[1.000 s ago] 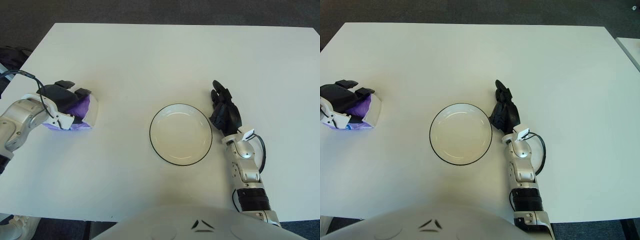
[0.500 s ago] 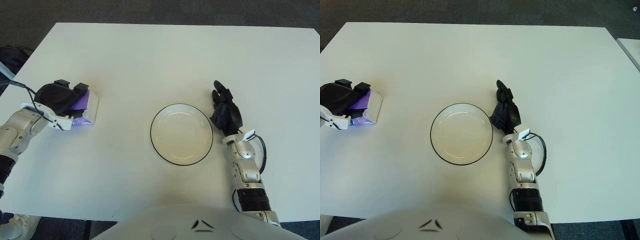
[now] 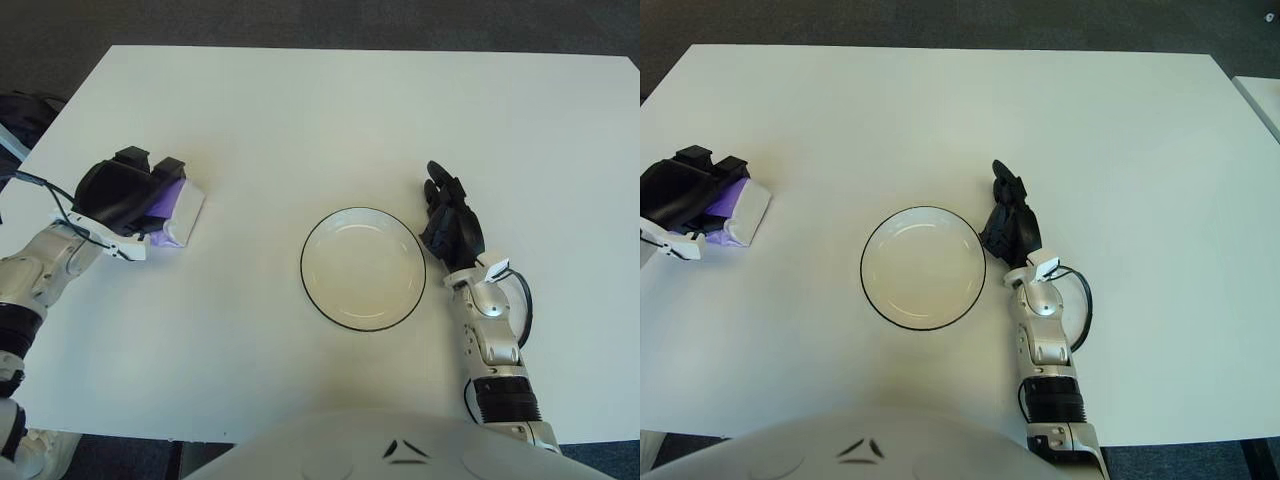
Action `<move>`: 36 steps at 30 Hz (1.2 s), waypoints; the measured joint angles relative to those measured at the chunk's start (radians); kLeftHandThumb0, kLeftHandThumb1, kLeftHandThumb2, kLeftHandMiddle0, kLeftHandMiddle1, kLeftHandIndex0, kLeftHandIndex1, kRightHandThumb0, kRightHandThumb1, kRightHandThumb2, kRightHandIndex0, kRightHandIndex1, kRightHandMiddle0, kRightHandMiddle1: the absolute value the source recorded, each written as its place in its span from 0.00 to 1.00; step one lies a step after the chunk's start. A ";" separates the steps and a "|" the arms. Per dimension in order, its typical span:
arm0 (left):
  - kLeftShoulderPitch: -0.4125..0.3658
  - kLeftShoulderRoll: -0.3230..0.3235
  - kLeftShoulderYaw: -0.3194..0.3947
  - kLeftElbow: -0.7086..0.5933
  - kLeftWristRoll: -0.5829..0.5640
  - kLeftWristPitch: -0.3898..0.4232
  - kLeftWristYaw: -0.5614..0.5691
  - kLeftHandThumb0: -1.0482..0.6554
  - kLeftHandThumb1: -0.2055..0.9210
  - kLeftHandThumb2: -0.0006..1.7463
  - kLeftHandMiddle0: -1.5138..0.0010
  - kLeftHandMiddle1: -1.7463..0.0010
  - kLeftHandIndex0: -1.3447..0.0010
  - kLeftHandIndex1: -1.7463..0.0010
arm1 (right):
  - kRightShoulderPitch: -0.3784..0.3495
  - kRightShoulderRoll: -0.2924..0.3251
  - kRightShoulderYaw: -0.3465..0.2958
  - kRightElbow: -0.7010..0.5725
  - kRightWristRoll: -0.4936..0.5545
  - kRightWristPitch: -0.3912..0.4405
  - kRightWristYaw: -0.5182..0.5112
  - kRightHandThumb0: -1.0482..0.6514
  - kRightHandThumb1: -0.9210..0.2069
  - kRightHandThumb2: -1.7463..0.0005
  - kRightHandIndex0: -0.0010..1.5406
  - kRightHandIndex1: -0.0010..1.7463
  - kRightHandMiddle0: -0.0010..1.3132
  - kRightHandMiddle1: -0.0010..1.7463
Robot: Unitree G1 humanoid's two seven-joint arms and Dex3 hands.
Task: Put the tissue paper into the plate.
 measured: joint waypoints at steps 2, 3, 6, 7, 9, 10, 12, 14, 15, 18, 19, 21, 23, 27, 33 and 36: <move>-0.004 -0.005 0.003 0.008 -0.008 -0.019 0.032 0.61 0.13 1.00 0.42 0.00 0.49 0.01 | 0.000 0.000 0.000 0.000 0.000 0.000 0.000 0.13 0.00 0.40 0.15 0.03 0.00 0.24; -0.006 -0.008 0.004 0.013 -0.013 -0.026 0.045 0.61 0.13 1.00 0.42 0.00 0.49 0.01 | 0.000 0.000 0.000 0.000 0.000 0.000 0.000 0.13 0.00 0.40 0.15 0.03 0.00 0.24; -0.015 -0.016 0.006 0.022 -0.022 -0.044 0.068 0.61 0.12 1.00 0.42 0.00 0.47 0.02 | -0.001 0.000 0.000 0.000 0.000 0.000 0.000 0.13 0.00 0.40 0.16 0.03 0.00 0.25; -0.027 -0.029 0.009 0.020 -0.041 -0.056 0.068 0.61 0.12 1.00 0.42 0.00 0.47 0.02 | -0.002 -0.001 0.000 0.000 0.000 0.000 0.000 0.13 0.00 0.40 0.16 0.03 0.00 0.25; -0.036 -0.036 0.014 0.016 -0.050 -0.058 0.068 0.61 0.12 1.00 0.41 0.00 0.47 0.03 | -0.003 -0.001 -0.001 0.001 0.000 -0.001 0.000 0.13 0.00 0.40 0.16 0.03 0.00 0.26; -0.043 -0.045 0.020 0.008 -0.056 -0.058 0.068 0.61 0.11 1.00 0.41 0.00 0.46 0.03 | -0.004 -0.001 -0.003 0.002 0.001 -0.001 0.000 0.13 0.00 0.40 0.17 0.04 0.00 0.26; -0.060 -0.071 0.027 -0.018 -0.069 -0.055 0.064 0.61 0.11 1.00 0.41 0.00 0.46 0.03 | -0.012 -0.003 -0.007 0.009 0.001 -0.001 0.001 0.14 0.00 0.41 0.17 0.04 0.00 0.27; -0.077 -0.101 0.033 -0.062 -0.086 -0.045 0.044 0.61 0.11 1.00 0.41 0.00 0.46 0.03 | -0.023 -0.006 -0.011 0.019 0.002 -0.002 0.002 0.14 0.00 0.41 0.17 0.04 0.00 0.28; -0.084 -0.116 0.035 -0.088 -0.095 -0.039 0.028 0.61 0.11 1.00 0.41 0.00 0.46 0.04 | -0.029 -0.006 -0.014 0.022 0.003 -0.002 0.004 0.14 0.00 0.41 0.18 0.04 0.00 0.28; -0.112 -0.156 0.042 -0.174 -0.124 -0.024 -0.023 0.61 0.12 1.00 0.41 0.00 0.47 0.03 | -0.043 -0.008 -0.016 0.030 0.005 -0.005 0.014 0.14 0.00 0.41 0.18 0.04 0.00 0.30; -0.122 -0.169 0.046 -0.206 -0.133 -0.019 -0.038 0.61 0.12 1.00 0.41 0.00 0.47 0.03 | -0.047 -0.008 -0.016 0.032 0.006 -0.008 0.019 0.14 0.00 0.41 0.18 0.04 0.00 0.30; -0.148 -0.192 0.054 -0.260 -0.146 -0.010 -0.062 0.61 0.12 1.00 0.41 0.00 0.48 0.02 | -0.053 -0.009 -0.016 0.038 0.007 -0.016 0.025 0.14 0.00 0.41 0.18 0.04 0.00 0.30; -0.170 -0.212 0.063 -0.311 -0.163 -0.003 -0.084 0.61 0.13 1.00 0.42 0.00 0.49 0.01 | -0.058 -0.012 -0.017 0.043 0.009 -0.022 0.030 0.14 0.00 0.41 0.19 0.04 0.00 0.31; -0.202 -0.248 0.084 -0.399 -0.205 -0.004 -0.117 0.61 0.17 0.97 0.44 0.00 0.52 0.00 | -0.069 -0.021 -0.023 0.061 0.011 -0.037 0.035 0.14 0.00 0.41 0.18 0.04 0.00 0.30; -0.216 -0.321 0.081 -0.494 -0.261 -0.032 -0.176 0.61 0.22 0.94 0.47 0.00 0.56 0.00 | -0.078 -0.033 -0.038 0.092 0.011 -0.054 0.036 0.14 0.00 0.41 0.19 0.04 0.00 0.31; -0.219 -0.348 0.071 -0.521 -0.261 -0.049 -0.205 0.61 0.23 0.93 0.47 0.00 0.56 0.00 | -0.082 -0.037 -0.039 0.102 0.011 -0.061 0.039 0.14 0.00 0.41 0.18 0.04 0.00 0.31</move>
